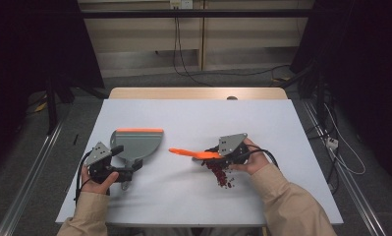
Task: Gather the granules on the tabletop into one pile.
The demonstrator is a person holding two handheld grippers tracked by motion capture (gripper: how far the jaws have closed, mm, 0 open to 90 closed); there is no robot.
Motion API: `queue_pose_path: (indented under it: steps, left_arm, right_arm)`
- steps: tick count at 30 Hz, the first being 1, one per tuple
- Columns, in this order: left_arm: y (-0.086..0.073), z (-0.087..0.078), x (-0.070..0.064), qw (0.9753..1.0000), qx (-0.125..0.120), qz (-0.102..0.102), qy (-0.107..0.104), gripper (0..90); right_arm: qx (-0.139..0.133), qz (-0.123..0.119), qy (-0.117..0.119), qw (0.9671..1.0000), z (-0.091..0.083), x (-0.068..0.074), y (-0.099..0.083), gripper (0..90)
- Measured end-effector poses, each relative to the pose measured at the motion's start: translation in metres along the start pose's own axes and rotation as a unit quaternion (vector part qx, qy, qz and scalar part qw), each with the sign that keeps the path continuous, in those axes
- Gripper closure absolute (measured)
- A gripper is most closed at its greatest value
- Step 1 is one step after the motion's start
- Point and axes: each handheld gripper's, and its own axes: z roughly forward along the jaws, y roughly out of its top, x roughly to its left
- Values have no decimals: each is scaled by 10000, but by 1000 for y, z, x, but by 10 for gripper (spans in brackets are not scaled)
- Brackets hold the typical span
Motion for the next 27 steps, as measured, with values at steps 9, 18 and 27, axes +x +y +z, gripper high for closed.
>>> queue_pose_path:
  steps: [9, 18, 27]
  left_arm:
    - [0, 0, -1, 10000, -10, 19, -5, 45]
    - [0, 1, -1, 10000, 2, 21, -20, 45]
    - [0, 1, 0, 10000, 15, 33, -28, 45]
  right_arm:
    - [-86, 304, 74, 9995, 0, 5, 5, 712]
    - [-225, 688, -365, 9967, -9, -6, 2, 712]
    - [-2, 659, -168, 9977, -2, 4, 3, 712]
